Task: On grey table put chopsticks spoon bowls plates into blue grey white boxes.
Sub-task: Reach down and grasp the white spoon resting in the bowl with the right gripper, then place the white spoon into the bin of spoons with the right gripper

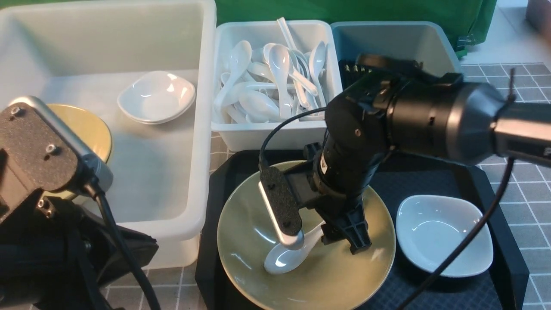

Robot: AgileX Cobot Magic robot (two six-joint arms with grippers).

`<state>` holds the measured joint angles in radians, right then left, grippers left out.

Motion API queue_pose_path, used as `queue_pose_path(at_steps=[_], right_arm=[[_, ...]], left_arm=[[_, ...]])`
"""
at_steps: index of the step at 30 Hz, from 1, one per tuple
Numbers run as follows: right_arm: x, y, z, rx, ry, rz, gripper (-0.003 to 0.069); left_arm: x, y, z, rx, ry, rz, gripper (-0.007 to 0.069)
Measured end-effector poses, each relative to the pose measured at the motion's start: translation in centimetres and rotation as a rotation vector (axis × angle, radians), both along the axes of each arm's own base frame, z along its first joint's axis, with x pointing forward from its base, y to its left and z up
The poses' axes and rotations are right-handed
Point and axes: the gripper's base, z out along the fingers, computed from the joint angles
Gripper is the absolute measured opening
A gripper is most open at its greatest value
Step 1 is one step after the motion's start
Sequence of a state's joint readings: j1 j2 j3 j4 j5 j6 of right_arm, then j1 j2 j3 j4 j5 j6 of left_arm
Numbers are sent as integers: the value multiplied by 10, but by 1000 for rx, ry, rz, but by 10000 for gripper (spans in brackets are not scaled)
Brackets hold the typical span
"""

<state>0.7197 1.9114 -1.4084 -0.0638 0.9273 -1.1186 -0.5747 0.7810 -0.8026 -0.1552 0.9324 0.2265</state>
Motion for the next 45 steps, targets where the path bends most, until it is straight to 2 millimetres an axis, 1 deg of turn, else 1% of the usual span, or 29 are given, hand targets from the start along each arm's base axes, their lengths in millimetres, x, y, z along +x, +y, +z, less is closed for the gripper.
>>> queue_pose_path(at_steps=[2,5,6,7,9,10,13,14,15,17,18,19,22,24,25,28,30,31,32,34,35,36,37,38,39,40,41,43,45], right_arm=[[2,-1,-8,-33,3,12,479],[3,-2,-15,-71,21,19,423],[2,-2,-16,-81,29,21,339],[1,-2,-16,-85,33,20,290],[0,-3,-15,-98,47,11,154],[0,-2,-13,-97,49,0,126],[1,-2,3,-79,37,-45,129],[1,-2,5,-75,33,-49,129],[1,-2,21,-47,11,-83,129],[0,-3,41,-12,-19,-113,129],[1,-4,58,22,-45,-143,129],[0,-5,62,29,-50,-148,129],[9,-14,104,136,-123,-261,129],[22,-21,127,221,-175,-363,129],[29,-23,134,263,-198,-410,129],[47,-26,149,383,-249,-540,129],[59,-26,154,461,-264,-637,129],[67,-27,157,507,-273,-689,129],[72,-26,157,537,-274,-725,129],[96,-26,152,641,-267,-878,129],[105,-25,145,665,-258,-927,129],[109,-25,143,682,-257,-949,129],[126,-25,134,742,-240,-1040,129],[135,-24,124,760,-227,-1075,129],[141,-23,121,786,-221,-1100,129],[153,-21,107,808,-202,-1138,129],[155,-20,106,817,-197,-1147,129],[172,-15,85,852,-169,-1196,129],[180,-14,76,860,-162,-1215,129]], left_arm=[[0,0,0,0,-3,-1,-11],[0,0,0,-2,-7,-1,-11],[1,0,1,-3,-9,-1,-11],[1,0,1,-3,-10,-1,-11],[1,0,1,-6,-14,-1,-11],[1,-1,1,-8,-18,0,-11],[2,-1,2,-19,-31,4,-11],[2,-1,2,-20,-31,5,-11],[3,-1,3,-31,-34,15,-11],[4,-2,4,-53,-33,35,-11],[4,-2,4,-69,-34,49,-11],[5,-2,5,-76,-35,55,-11],[12,-6,6,-130,-37,109,-11],[24,-13,4,-147,-32,140,-11],[33,-18,3,-145,-22,148,-11],[52,-30,5,-132,-13,155,-11],[69,-39,6,-112,-4,156,-11],[77,-45,12,-108,-19,151,-11],[85,-49,12,-95,-19,147,-11],[107,-61,25,-87,-55,140,-11],[115,-66,30,-82,-73,139,-11],[117,-66,31,-79,-79,138,-11],[127,-72,37,-71,-104,137,-11],[131,-73,39,-64,-116,136,-11],[133,-74,40,-58,-124,135,-11],[135,-74,42,-52,-134,135,-11],[135,-74,42,-49,-136,134,-11],[135,-73,43,-26,-139,135,-11],[135,-72,42,-7,-135,138,-11]])
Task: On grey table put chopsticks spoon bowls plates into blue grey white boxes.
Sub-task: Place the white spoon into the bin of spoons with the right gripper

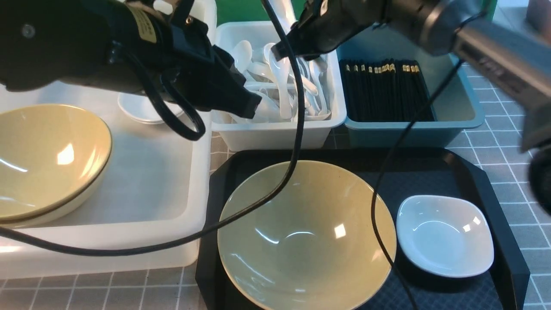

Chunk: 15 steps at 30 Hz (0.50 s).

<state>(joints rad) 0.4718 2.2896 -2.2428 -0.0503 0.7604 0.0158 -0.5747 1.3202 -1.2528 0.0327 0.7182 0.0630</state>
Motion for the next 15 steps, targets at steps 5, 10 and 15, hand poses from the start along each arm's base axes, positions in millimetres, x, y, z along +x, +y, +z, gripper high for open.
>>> queue_pose_path(at_steps=[5,10,15], right_arm=[[11,-1,-13,34,23,-31,265],[5,-12,0,12,102,-56,531],[-23,-25,43,-116,183,24,608]], left_arm=[[-1,4,-4,50,34,21,-11],[-3,7,-7,77,79,45,-11],[-2,6,-3,90,114,50,-11]])
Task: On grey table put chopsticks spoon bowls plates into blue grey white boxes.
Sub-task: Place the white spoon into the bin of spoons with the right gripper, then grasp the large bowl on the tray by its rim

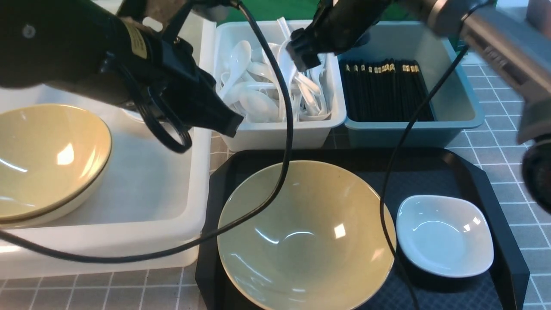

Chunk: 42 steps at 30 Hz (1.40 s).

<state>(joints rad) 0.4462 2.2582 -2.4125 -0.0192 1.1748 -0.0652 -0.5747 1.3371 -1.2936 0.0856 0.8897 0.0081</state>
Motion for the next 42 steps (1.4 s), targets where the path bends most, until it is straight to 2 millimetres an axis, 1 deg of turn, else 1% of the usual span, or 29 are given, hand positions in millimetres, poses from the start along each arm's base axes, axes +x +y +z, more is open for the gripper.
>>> queue_pose_path(at_steps=[1,2,4,5,7,8,9,10,11,13,14,15,16,17,18,19,20,22,24,27,31,33,35,37,38,39,40,41,42], right_arm=[[-9,-3,15,-15,0,27,602],[-13,-5,23,-13,-7,33,595],[-35,-12,58,21,-46,69,543],[-37,-11,59,25,-42,74,533],[-66,-19,88,47,-67,106,470],[-74,-21,90,44,-59,114,446],[-87,-24,100,47,-71,125,427],[-96,-26,100,37,-56,139,401],[-122,-35,108,30,-46,161,351],[-156,-49,113,20,-26,178,290],[-172,-57,112,14,-16,182,261],[-176,-59,117,19,-28,182,255],[-191,-68,115,12,-17,184,230],[-215,-80,110,1,0,187,198],[-228,-88,106,-2,9,187,180],[-231,-89,102,-7,21,187,174],[-250,-99,98,-4,13,186,153],[-272,-111,89,0,7,183,140],[-281,-116,83,0,9,182,138],[-295,-123,74,-5,21,182,136],[-297,-124,66,-20,57,183,136],[-295,-123,64,-26,71,186,136],[-295,-122,64,-26,74,188,136],[-293,-121,62,-28,78,189,136],[-293,-121,62,-29,79,189,136],[-292,-120,61,-31,81,191,136],[-291,-120,61,-32,82,191,136],[-290,-120,60,-34,85,192,136],[-290,-119,60,-36,88,194,136]], left_arm=[[3,-2,2,11,24,-4,-11],[4,-3,5,14,37,-10,-11],[12,-11,9,47,93,-48,-9],[15,-14,8,56,108,-54,-8],[24,-21,9,82,146,-77,7],[28,-24,9,91,154,-81,17],[32,-26,8,103,164,-89,31],[35,-28,6,110,171,-92,49],[41,-32,3,118,181,-96,94],[47,-36,-3,126,195,-100,158],[51,-39,-9,131,216,-105,208],[52,-40,-10,134,217,-107,217],[55,-42,-16,133,236,-112,251],[62,-48,-29,140,269,-127,318],[66,-51,-36,146,285,-134,350],[67,-53,-40,149,293,-138,365],[75,-59,-56,162,319,-154,414],[85,-66,-77,183,350,-168,453],[90,-69,-87,196,361,-180,464],[99,-75,-111,223,388,-204,465],[105,-80,-131,237,422,-217,447],[108,-82,-144,245,449,-220,418],[109,-83,-147,245,457,-222,401],[108,-86,-154,225,490,-226,316],[108,-86,-154,224,492,-227,296],[108,-87,-154,214,497,-226,199],[108,-87,-154,212,498,-226,171],[106,-87,-152,206,512,-229,112],[104,-87,-151,197,527,-225,90]])
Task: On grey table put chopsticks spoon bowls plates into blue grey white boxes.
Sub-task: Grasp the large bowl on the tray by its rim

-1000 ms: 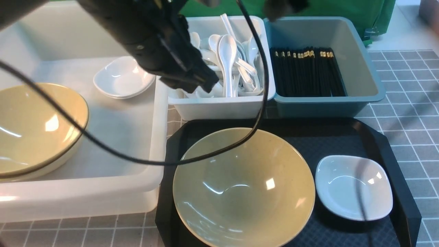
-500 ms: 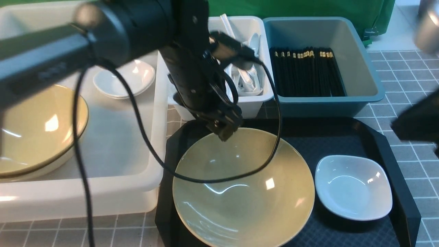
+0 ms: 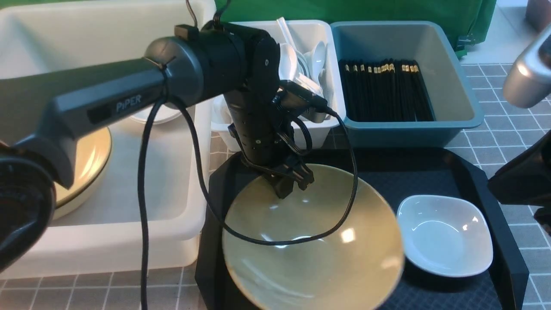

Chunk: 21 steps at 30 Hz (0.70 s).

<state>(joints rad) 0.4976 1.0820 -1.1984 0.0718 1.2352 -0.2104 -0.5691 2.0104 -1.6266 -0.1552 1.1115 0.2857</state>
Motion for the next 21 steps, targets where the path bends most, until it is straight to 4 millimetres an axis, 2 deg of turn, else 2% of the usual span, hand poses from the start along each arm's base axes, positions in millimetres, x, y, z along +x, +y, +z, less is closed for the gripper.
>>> queue_pose_path(at_steps=[1,3,8,9,10,11,12,14,16,17,18,20,21], right_arm=[[1,1,-1,-5,2,6,134],[3,2,-3,-15,7,21,126],[8,7,-5,-33,16,49,55],[10,13,-4,-36,14,76,36],[10,14,-2,-35,9,83,34],[10,26,6,-29,-13,140,33],[11,27,6,-31,-11,141,34],[11,44,19,-13,-47,209,34],[12,64,37,12,-92,277,34],[13,71,46,23,-115,298,34],[13,71,46,23,-115,298,34],[19,92,61,39,-159,351,34],[24,103,66,39,-171,374,34]], left_arm=[[-2,-1,6,-23,6,17,50],[-5,-1,19,-66,-13,37,21],[-17,6,58,-122,-83,41,1],[-21,13,77,-145,-131,46,4],[-22,14,79,-148,-135,46,4],[-26,29,100,-195,-156,82,5],[-26,32,103,-207,-153,94,5],[-29,52,126,-286,-167,155,5],[-30,86,151,-364,-199,252,5],[-32,95,159,-383,-214,277,5],[-32,99,161,-388,-218,286,5],[-37,141,184,-436,-275,401,5],[-41,169,195,-448,-312,481,5]])
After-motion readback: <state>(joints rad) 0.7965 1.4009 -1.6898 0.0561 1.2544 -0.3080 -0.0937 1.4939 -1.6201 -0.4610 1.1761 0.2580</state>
